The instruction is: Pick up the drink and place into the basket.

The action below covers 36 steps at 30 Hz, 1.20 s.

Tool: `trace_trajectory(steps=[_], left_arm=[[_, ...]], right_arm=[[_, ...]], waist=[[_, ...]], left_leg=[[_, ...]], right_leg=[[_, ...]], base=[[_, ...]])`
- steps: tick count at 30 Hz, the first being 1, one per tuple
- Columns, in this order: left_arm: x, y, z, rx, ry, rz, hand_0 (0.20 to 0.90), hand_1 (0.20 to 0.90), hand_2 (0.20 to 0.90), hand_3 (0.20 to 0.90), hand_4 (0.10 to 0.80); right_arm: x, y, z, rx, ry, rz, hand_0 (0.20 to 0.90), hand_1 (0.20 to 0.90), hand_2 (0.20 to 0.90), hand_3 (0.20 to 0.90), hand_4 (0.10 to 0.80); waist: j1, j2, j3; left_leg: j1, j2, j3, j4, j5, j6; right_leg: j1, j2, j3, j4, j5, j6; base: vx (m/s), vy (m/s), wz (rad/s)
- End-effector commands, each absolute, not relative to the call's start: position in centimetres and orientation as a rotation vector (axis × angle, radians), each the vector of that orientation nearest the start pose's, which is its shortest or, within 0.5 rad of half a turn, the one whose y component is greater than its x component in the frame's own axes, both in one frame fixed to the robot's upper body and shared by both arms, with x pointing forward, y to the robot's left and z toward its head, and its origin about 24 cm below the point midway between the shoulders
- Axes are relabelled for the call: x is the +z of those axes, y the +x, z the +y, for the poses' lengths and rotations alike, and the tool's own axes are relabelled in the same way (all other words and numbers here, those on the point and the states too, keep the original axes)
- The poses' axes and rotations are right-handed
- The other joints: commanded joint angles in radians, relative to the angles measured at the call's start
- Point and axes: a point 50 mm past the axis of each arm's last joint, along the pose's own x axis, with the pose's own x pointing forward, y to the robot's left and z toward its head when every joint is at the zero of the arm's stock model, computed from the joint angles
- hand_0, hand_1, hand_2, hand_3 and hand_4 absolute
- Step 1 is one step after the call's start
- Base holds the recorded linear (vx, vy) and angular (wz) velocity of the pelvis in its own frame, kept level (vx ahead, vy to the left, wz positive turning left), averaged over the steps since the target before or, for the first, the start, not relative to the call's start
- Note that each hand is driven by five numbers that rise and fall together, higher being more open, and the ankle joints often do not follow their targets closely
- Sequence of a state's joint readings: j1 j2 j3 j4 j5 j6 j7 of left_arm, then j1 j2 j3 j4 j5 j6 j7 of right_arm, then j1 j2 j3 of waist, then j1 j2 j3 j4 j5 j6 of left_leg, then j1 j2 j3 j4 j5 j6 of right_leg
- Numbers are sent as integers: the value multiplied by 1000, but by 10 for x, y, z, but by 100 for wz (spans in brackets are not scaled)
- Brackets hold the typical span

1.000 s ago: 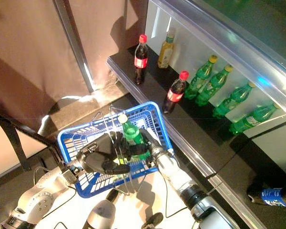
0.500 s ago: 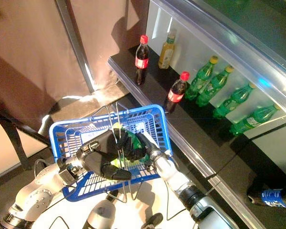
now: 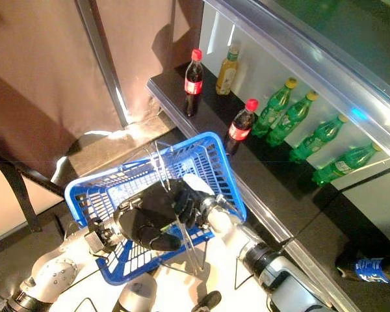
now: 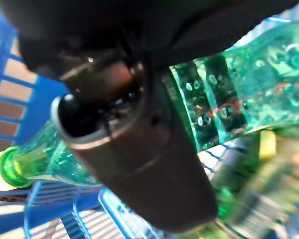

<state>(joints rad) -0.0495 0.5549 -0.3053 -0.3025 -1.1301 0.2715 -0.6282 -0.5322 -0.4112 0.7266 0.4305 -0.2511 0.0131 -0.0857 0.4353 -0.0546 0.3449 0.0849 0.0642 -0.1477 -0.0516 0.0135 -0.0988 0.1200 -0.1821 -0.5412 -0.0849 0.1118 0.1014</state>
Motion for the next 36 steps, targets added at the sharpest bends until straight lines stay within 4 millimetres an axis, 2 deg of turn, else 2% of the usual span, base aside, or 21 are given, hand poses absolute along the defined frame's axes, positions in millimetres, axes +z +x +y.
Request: trace_trajectory(steps=[1, 9, 15, 20, 32, 33, 35, 36], left_arm=[[185, 179, 74, -1701, -946, -408, 300, 300, 300, 200, 100], [179, 173, 63, -1763, -998, -363, 300, 300, 300, 200, 100], [180, 171, 61, -1790, -1000, -382, 300, 300, 300, 200, 100], [183, 171, 58, -1814, -974, -397, 300, 300, 300, 200, 100], [190, 165, 55, -1881, -941, -433, 300, 300, 300, 200, 100], [190, 165, 54, -1883, -940, -434, 300, 300, 300, 200, 100], [191, 164, 52, -1886, -941, -434, 300, 300, 300, 200, 100], [191, 164, 52, -1886, -939, -435, 300, 300, 300, 200, 100]], right_arm=[[77, 320, -57, 555, -1048, -396, 300, 300, 300, 200, 100], [83, 323, -56, 550, -1204, -522, 300, 300, 300, 200, 100], [79, 322, -58, 576, -1248, -532, 300, 300, 300, 200, 100], [68, 323, -60, 653, -1286, -448, 300, 300, 300, 200, 100], [37, 326, -64, 697, -1270, -208, 300, 300, 300, 200, 100], [37, 326, -63, 697, -1267, -200, 352, 352, 352, 260, 160], [35, 326, -61, 700, -1260, -177, 566, 566, 566, 510, 410], [34, 326, -60, 702, -1256, -166, 742, 742, 742, 716, 616]], waist=[[8, -18, -288], [13, -25, -293], [10, -27, -295], [13, -34, -296], [18, -37, -298], [18, -37, -298], [19, -36, -298], [19, -36, -298]], left_leg=[[-40, -51, 44, -36, 23, 25], [-40, -57, 34, -36, 22, 27], [-39, -59, 33, -36, 20, 27], [-39, -60, 29, -36, 19, 26], [-34, -60, 22, -36, 17, 27], [-34, -60, 22, -36, 17, 27], [-34, -60, 21, -36, 18, 27], [-34, -60, 20, -36, 18, 28]], right_leg=[[79, -3, 47, 50, -107, 35], [81, -1, 48, 48, -106, 37], [80, 0, 52, 46, -105, 40], [81, -1, 49, 47, -105, 41], [86, 0, 48, 46, -104, 40], [86, 0, 48, 46, -104, 40], [87, 1, 48, 46, -104, 39], [87, 1, 48, 46, -105, 38]], base=[[0, 0, 0], [0, 0, 0], [0, 0, 0], [0, 0, 0], [0, 0, 0], [0, 0, 0], [0, 0, 0], [0, 0, 0]])
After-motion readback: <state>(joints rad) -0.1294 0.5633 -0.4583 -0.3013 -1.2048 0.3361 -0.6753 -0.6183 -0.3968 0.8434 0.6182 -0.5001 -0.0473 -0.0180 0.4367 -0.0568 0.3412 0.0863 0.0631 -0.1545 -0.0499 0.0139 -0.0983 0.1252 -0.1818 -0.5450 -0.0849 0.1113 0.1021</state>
